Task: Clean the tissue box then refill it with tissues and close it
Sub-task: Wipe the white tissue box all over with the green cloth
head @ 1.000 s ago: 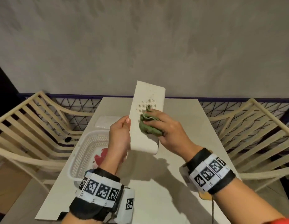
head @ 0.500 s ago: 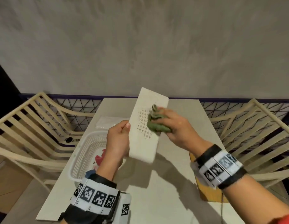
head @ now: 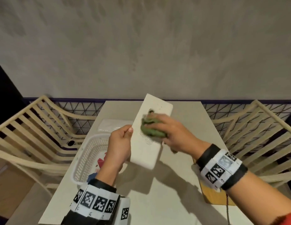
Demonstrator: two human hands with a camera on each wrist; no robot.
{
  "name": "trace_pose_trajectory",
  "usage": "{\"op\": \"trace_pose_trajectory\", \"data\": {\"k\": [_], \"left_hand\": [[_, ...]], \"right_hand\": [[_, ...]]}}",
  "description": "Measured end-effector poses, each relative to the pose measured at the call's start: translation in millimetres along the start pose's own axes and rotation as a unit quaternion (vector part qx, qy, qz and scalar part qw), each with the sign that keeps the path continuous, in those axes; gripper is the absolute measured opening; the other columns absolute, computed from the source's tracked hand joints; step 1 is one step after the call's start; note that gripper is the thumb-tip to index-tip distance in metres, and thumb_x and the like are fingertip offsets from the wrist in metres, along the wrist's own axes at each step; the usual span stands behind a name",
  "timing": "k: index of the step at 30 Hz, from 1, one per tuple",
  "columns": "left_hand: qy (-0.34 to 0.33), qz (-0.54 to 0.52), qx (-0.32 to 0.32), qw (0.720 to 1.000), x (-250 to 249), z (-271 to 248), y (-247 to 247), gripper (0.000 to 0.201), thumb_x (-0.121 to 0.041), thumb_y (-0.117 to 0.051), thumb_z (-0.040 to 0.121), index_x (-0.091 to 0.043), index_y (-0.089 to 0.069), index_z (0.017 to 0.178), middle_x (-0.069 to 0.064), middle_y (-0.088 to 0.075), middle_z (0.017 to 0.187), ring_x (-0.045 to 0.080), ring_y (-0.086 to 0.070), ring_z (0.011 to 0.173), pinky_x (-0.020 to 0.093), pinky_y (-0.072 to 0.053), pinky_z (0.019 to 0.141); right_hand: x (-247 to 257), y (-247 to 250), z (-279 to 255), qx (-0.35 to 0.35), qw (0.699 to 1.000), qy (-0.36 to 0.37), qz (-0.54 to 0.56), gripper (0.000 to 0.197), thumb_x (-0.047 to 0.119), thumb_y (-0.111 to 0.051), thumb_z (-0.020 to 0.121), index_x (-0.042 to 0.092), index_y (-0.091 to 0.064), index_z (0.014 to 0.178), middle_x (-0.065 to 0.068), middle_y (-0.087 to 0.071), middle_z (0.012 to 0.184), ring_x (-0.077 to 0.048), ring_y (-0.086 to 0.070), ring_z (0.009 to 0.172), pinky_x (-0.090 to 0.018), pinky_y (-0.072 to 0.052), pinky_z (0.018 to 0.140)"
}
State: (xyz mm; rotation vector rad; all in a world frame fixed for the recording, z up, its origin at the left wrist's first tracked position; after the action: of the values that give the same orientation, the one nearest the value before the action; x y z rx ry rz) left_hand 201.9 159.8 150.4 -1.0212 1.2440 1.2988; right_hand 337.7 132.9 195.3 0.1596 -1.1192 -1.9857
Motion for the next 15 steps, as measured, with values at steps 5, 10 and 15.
{"op": "trace_pose_trajectory", "data": {"k": [5,10,15], "left_hand": [[-0.025,-0.02,0.02,0.999,-12.8,-2.3,-7.5,0.033,-0.005,-0.049,0.092,-0.03,-0.067,0.082,-0.001,-0.073,0.083,0.018,-0.066,0.081,0.033,-0.052,0.071],[-0.028,-0.046,0.134,0.989,-9.1,-5.3,-19.5,0.05,0.002,-0.06,0.08,-0.022,-0.055,0.123,0.004,-0.061,0.126,0.02,-0.051,0.124,0.039,-0.04,0.105],[-0.048,-0.047,0.117,0.991,-20.4,-3.8,-20.2,0.048,0.013,-0.055,0.08,-0.029,-0.06,0.102,-0.005,-0.069,0.102,0.01,-0.064,0.095,0.022,-0.051,0.082]], "right_hand": [[6.3,-8.4,15.9,-0.043,0.997,-0.061,-0.006,0.037,0.03,-0.06,0.083,0.007,-0.067,0.111,-0.016,-0.06,0.122,-0.033,-0.054,0.114,-0.039,-0.047,0.095],[4.6,0.9,3.1,-0.042,0.998,-0.041,0.015,0.034,0.025,-0.063,0.083,0.007,-0.067,0.112,-0.015,-0.059,0.125,-0.029,-0.051,0.118,-0.032,-0.039,0.1],[14.4,4.8,20.3,-0.054,0.998,-0.023,-0.011,0.031,0.025,-0.059,0.085,0.006,-0.069,0.108,-0.015,-0.061,0.123,-0.029,-0.052,0.117,-0.034,-0.042,0.099]]}}
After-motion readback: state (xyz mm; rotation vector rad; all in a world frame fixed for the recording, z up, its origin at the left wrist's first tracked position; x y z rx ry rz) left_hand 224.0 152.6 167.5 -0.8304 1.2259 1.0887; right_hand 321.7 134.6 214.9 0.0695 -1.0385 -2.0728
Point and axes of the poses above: each hand's wrist, its own z-axis towards the middle knuckle, its own y-axis out of the back of the hand, x = y × z, the point moved 9 cm from there along z, towards the middle knuckle
